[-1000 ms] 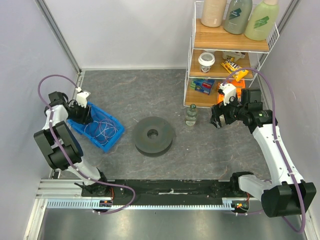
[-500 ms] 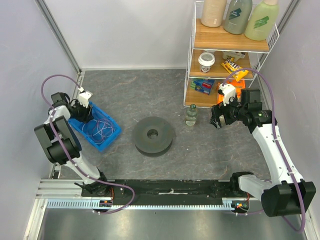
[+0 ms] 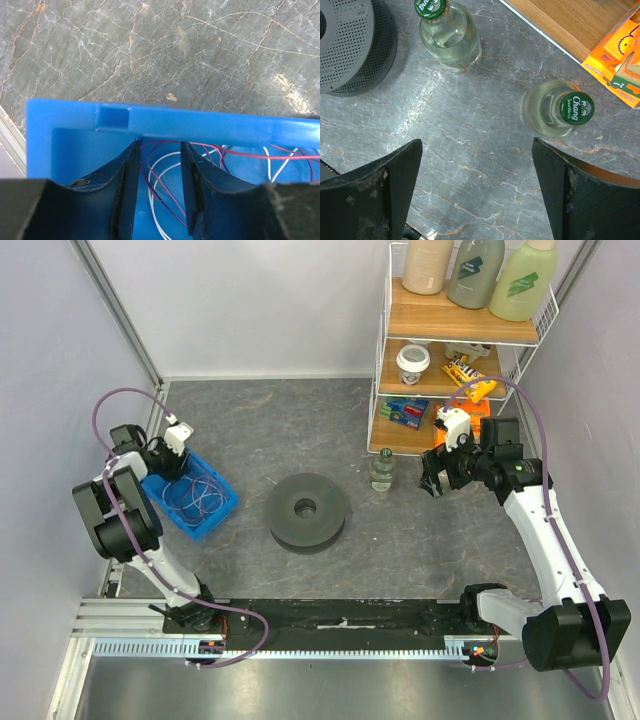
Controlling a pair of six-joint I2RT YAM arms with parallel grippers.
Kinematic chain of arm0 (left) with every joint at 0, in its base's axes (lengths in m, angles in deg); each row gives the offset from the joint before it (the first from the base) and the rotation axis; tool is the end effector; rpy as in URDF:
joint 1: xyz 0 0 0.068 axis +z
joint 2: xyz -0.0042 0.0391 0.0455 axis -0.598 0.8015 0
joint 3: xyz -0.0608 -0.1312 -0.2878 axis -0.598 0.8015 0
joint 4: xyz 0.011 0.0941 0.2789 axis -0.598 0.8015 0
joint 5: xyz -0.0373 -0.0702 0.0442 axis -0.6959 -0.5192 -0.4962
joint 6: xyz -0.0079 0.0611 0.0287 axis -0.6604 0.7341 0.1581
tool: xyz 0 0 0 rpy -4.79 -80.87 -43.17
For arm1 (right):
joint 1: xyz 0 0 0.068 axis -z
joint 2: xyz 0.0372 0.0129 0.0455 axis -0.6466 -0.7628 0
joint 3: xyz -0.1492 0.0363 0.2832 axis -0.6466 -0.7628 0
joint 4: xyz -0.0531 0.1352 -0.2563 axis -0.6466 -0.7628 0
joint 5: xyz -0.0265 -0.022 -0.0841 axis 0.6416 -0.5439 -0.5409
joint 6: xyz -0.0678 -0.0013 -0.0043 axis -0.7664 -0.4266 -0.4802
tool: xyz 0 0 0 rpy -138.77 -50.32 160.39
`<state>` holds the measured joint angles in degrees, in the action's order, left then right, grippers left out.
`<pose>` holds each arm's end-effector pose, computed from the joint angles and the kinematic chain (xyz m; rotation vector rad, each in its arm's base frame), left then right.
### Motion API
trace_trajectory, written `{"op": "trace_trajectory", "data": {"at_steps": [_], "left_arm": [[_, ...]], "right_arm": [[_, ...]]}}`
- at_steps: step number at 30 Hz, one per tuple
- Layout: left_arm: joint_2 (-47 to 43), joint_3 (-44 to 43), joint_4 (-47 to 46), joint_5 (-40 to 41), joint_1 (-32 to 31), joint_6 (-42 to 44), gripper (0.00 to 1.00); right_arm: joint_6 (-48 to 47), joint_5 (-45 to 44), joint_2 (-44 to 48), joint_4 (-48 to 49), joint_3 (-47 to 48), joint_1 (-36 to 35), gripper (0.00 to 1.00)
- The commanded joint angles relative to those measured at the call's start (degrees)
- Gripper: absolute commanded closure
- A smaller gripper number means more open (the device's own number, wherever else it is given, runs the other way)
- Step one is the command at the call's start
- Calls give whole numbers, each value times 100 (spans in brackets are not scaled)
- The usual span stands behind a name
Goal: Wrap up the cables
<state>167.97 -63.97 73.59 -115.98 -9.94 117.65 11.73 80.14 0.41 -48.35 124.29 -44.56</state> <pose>0.3736 0.1522 0.1910 0.8445 2.1632 -0.1082 0.2470 0.0415 0.3470 -0.5225 2.2705 0.4538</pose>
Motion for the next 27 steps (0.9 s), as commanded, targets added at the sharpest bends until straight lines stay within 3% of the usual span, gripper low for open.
{"op": "trace_trajectory", "data": {"at_steps": [1,5,8,13,21,27], "left_arm": [[232,-122,-245,-299,-16,618,58],[365,-298,282,-518,-33,917,70],[260,-272,327,-633,-33,813,83],[-276,-131,248,-730,63,427,98],[-1216,-771,774,-326,450,-619,98],[-2112,-1676,1109,-238,591,-2355,98]], "right_arm": [[-7,-60,0,56,13,14,2],[-7,-87,27,56,4,23,2],[-7,-78,18,56,-5,14,2],[2,-96,97,12,-5,14,2],[-34,-78,176,-76,127,14,2],[-51,18,211,-164,347,23,2]]}}
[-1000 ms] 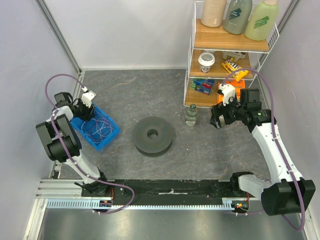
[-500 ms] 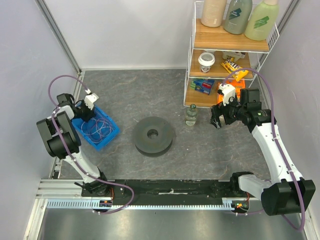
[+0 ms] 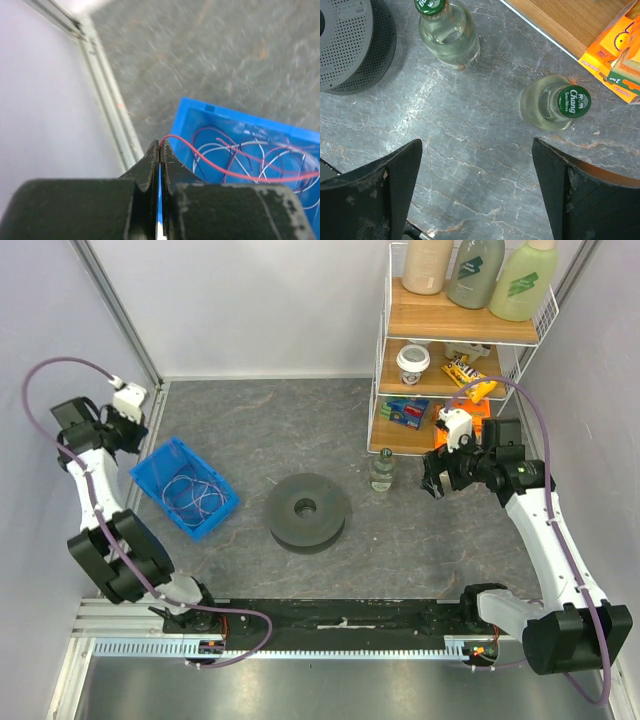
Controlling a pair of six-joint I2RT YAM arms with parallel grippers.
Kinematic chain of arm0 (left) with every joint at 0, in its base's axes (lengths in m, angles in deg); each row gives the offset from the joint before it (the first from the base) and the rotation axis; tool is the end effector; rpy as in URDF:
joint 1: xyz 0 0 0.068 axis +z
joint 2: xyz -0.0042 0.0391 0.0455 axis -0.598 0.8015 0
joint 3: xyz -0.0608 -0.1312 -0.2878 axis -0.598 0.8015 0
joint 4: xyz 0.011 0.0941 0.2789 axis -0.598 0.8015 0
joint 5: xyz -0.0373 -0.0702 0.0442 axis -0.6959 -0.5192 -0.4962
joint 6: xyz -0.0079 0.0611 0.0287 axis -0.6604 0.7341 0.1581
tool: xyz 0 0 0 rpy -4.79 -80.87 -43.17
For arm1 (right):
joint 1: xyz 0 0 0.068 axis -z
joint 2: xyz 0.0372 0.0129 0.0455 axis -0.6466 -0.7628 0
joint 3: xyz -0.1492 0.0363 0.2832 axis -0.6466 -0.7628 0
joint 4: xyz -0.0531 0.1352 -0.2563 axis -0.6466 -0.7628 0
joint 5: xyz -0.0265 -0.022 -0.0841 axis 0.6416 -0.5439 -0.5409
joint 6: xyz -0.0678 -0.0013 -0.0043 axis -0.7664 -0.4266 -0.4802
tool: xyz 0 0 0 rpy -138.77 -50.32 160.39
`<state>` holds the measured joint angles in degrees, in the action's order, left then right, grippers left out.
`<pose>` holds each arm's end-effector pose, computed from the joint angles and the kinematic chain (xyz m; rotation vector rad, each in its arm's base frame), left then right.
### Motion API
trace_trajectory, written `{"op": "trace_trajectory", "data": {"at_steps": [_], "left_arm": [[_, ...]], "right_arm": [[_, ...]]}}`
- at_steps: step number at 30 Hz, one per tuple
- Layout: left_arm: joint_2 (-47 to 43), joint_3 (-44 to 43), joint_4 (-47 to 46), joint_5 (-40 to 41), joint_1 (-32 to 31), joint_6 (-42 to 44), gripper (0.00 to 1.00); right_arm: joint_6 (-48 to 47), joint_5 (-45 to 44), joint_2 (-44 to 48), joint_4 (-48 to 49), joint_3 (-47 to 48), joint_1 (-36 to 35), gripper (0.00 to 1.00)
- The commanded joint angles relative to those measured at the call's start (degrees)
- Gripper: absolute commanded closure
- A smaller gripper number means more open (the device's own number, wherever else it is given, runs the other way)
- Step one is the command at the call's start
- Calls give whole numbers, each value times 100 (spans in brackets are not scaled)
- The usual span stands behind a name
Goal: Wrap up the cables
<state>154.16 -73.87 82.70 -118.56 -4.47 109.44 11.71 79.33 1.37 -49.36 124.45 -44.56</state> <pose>0.3395 0.1735 0.3311 0.6509 2.0303 0.0401 0.2419 0.0404 0.3501 -0.5170 2.2728 0.4366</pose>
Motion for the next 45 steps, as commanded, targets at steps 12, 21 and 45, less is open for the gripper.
{"op": "trace_trajectory", "data": {"at_steps": [12,21,45], "left_arm": [[-654,-3937,849,-33,27,-4429,98],[-495,-5275,498,2,27,-5528,98],[-38,-6278,-3441,-1141,-2001,-9819,98]], "right_arm": [[-75,530,10,-72,832,23,2],[-67,837,18,-20,903,23,2],[1831,840,-165,4291,16,-1776,2]]}}
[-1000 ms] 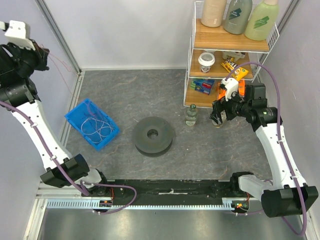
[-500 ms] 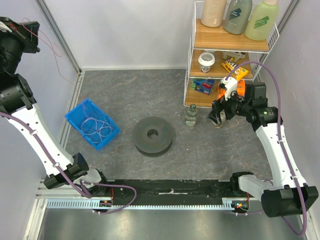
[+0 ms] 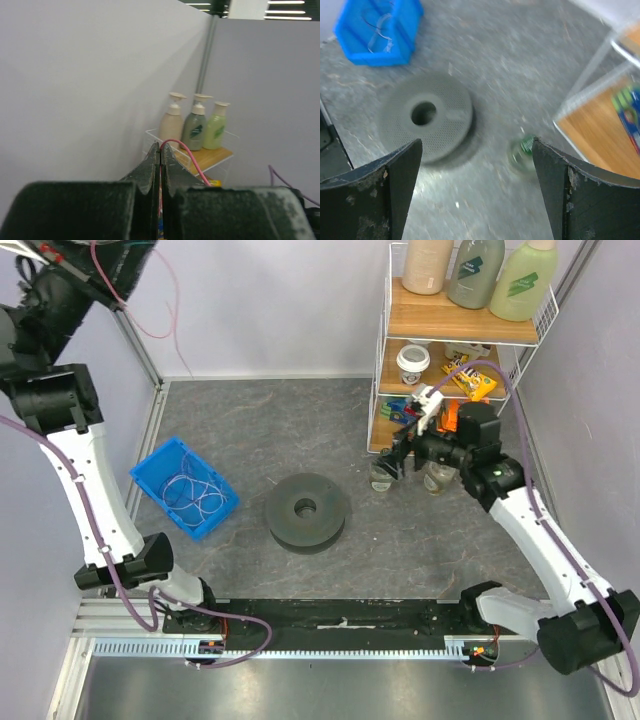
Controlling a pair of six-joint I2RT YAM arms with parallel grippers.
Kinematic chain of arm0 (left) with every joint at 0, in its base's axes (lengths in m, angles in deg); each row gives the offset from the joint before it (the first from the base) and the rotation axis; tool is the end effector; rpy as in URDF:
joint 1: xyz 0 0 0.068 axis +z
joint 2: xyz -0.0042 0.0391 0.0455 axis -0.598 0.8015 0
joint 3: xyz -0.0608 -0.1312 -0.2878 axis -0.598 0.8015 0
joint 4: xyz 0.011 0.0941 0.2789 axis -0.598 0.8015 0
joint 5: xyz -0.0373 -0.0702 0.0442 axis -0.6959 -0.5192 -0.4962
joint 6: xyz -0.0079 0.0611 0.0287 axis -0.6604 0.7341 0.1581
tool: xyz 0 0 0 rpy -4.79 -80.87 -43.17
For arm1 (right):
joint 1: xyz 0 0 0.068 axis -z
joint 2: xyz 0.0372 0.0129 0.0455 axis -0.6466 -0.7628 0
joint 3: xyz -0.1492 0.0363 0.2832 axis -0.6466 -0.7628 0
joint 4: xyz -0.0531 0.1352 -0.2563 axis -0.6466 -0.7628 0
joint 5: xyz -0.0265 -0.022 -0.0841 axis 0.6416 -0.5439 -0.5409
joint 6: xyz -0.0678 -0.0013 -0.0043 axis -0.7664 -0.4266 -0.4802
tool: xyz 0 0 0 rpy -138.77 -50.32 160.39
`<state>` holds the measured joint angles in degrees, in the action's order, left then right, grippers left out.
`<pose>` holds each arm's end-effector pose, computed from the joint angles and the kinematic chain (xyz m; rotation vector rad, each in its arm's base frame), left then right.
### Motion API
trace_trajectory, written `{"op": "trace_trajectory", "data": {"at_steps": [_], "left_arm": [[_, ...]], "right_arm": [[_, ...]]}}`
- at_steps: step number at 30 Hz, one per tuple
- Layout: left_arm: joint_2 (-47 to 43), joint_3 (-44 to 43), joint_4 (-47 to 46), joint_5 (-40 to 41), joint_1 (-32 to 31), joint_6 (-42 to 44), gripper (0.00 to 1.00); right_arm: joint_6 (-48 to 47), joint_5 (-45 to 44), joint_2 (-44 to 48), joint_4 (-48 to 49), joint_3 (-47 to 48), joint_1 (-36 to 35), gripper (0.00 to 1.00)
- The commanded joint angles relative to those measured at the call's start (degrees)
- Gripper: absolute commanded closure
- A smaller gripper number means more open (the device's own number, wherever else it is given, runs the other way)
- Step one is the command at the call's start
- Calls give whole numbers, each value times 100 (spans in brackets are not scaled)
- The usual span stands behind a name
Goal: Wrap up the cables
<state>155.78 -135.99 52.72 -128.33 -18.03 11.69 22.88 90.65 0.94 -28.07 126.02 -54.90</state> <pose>0.2484 0.0406 0.7493 0.3056 1.0531 -0.7681 0.2515 0.0983 0.3984 -0.6549 1.8743 0.7736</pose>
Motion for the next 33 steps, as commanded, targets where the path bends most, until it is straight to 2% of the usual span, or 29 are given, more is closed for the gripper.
{"op": "trace_trajectory", "data": {"at_steps": [1,5,10,16,21,23,24,25,27,29,30,33], "left_arm": [[-191,-74,-442,-163,-779,-9,98],[-261,-14,-451,-216,-1131,44,99],[-446,233,-293,-234,-1395,316,98],[-691,531,-248,-330,-1404,369,98],[-850,699,-257,-383,-1395,343,98],[-920,760,-275,-383,-1395,378,99],[-964,804,-275,-365,-1395,404,98],[-1025,848,-266,-357,-1395,431,98],[-1122,980,-135,-295,-1395,579,98],[-1228,1120,189,-120,-1404,886,98],[-1263,1173,426,3,-1404,1097,98],[-1342,1454,937,302,-1386,1642,98]], "right_arm": [[828,-434,-270,2758,-220,-1006,2],[620,-944,-973,4614,-397,-2105,2],[-83,-1024,-2177,6506,-29,-3388,2],[-586,-1366,-3548,7334,1209,-4286,2],[-858,-1700,-4410,7396,2089,-4647,2],[-806,-1867,-4665,7379,2283,-4665,10],[-779,-1963,-4710,7344,2345,-4656,21],[-805,-2077,-4719,7335,2328,-4665,40],[-823,-2358,-4588,7344,2179,-4665,70],[-893,-2448,-4281,7178,2003,-4665,91],[-946,-2456,-4062,7029,1933,-4665,98],[-1139,-2360,-3324,6152,1844,-4630,100]]}}
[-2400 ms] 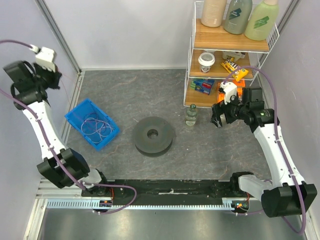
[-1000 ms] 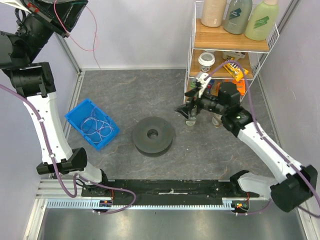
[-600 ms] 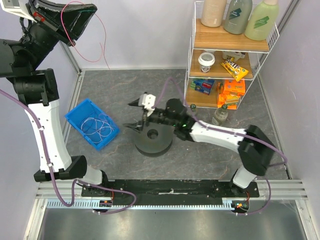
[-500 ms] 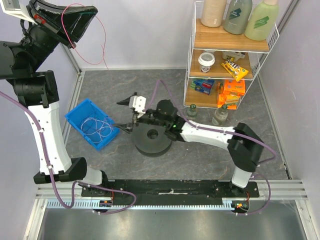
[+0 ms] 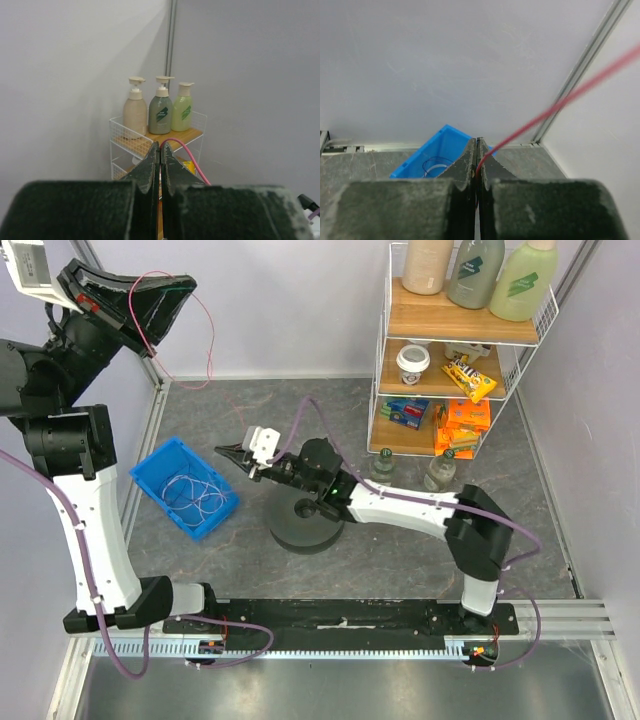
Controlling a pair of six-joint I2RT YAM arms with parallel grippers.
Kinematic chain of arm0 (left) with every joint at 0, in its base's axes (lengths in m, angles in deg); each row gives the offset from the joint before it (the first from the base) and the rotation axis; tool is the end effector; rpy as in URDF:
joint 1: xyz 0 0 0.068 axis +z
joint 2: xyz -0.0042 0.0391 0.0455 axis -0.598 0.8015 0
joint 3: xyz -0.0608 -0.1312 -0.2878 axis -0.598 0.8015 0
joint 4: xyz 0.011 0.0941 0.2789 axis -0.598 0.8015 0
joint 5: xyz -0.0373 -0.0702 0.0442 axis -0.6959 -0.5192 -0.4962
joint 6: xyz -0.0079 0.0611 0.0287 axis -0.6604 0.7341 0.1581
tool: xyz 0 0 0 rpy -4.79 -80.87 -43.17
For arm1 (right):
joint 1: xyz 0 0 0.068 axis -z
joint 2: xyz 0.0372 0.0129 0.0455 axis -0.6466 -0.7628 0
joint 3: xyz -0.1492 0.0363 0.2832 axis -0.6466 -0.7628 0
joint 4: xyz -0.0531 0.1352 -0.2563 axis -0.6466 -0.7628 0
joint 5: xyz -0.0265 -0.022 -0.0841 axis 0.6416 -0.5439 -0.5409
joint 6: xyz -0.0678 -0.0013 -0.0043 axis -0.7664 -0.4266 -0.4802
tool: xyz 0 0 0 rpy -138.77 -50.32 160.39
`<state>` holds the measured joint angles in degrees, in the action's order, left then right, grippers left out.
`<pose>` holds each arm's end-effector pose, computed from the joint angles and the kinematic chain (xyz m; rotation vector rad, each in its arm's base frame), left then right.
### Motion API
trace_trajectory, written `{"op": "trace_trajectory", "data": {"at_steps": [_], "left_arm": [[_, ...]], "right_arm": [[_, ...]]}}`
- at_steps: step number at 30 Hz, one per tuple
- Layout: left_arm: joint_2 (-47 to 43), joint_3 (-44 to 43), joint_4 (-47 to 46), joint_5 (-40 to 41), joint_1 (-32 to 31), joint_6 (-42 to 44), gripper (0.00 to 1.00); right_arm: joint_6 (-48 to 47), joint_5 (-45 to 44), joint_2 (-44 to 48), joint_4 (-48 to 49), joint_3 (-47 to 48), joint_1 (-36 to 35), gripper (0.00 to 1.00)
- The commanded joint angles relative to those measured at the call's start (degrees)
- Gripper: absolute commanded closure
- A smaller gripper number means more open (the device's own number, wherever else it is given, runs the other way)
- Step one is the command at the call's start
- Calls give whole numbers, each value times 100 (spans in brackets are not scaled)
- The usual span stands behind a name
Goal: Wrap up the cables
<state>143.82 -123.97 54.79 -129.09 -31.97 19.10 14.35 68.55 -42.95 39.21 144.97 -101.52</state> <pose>0.1888 -0.0261 0.7387 0.4948 1.0222 -0.8876 0.2346 0.4534 0.3829 -0.9173 0.9396 0.9299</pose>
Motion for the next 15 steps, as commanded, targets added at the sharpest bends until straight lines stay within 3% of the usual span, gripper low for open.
{"op": "trace_trajectory", "data": {"at_steps": [1,8,13,15], "left_arm": [[-147,287,878,388,8,1016,98],[12,761,1662,99,-1,1413,98],[-365,2375,645,-753,-167,255,98],[-620,3262,48,-895,-657,103,99]], "right_arm": [[-322,-89,1293,-953,-33,59,100],[-744,158,3016,-5071,485,454,100],[-735,-263,3879,-7956,1082,858,100],[-648,-466,4151,-8767,1005,920,100]]}}
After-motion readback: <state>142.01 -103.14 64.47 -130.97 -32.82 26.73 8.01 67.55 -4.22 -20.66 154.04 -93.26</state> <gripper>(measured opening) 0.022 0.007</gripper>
